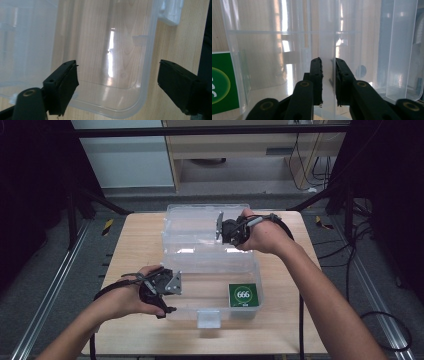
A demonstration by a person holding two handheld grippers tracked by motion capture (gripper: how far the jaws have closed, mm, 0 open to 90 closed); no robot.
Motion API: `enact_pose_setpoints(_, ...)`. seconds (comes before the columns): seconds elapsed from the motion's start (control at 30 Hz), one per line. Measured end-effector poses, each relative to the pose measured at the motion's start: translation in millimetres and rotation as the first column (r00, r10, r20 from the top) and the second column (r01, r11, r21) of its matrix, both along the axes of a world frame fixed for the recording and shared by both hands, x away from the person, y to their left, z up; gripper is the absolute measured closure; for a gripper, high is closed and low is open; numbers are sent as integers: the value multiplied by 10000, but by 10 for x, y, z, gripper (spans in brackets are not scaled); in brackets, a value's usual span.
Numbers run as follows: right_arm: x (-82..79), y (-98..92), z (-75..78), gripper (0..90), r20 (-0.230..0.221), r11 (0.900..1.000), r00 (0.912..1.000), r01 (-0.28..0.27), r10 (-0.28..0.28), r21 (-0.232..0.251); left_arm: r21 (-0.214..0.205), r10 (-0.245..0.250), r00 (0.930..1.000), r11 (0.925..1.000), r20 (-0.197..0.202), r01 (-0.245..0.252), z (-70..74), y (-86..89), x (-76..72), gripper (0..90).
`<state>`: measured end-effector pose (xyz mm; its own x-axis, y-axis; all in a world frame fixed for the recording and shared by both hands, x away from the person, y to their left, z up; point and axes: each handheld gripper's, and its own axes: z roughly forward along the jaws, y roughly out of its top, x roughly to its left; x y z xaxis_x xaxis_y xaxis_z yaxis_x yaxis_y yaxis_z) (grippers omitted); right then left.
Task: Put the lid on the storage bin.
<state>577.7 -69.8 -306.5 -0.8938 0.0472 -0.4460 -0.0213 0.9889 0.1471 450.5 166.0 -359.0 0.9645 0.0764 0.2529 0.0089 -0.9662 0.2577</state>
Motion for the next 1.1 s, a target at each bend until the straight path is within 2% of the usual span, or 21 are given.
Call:
enact_pose_setpoints(0.2, -18, 15, -11, 805, 135, 9999, 9999, -22, 24, -129, -31, -114, 9999, 9999, -7, 114, -27, -14, -40, 244)
enact_pose_setpoints(0.33, -23, 17, -11, 806, 161, 9999, 9999, 7, -4, -155, 22, -199, 9997, 9998, -145, 199, -45, -26, -59, 292)
enact_pose_setpoints(0.47, -24, 11, -14, 805, 174, 9999, 9998, 33, -31, -132, 140, -378, 9986, 9992, -382, 384, -99, -44, -74, 363)
enact_pose_setpoints(0.57, -20, 8, -15, 803, 167, 9999, 9999, 41, -40, -104, 295, -465, 9971, 9984, -605, 483, -158, -65, -96, 468)
enact_pose_setpoints(0.63, -20, 8, -16, 803, 175, 9999, 9998, 37, -35, -101, 351, -534, 9961, 9978, -706, 560, -188, -69, -103, 479)
enact_pose_setpoints(0.73, -18, 8, -19, 801, 187, 10000, 9998, 42, -41, -69, 366, -637, 9946, 9971, -815, 669, -252, -80, -114, 560)
enact_pose_setpoints(0.83, -17, 6, -22, 801, 188, 10000, 9998, 38, -37, -40, 445, -633, 9940, 9967, -897, 675, -290, -90, -122, 595)
enact_pose_setpoints(0.93, -15, 5, -21, 800, 185, 10000, 9998, 27, -27, -32, 601, -683, 9947, 9955, -765, 730, -325, -106, -116, 634)
enact_pose_setpoints(1.1, -16, 8, -19, 801, 182, 10000, 9998, 41, -40, -60, 525, -666, 9949, 9961, -761, 707, -356, -110, -95, 711)
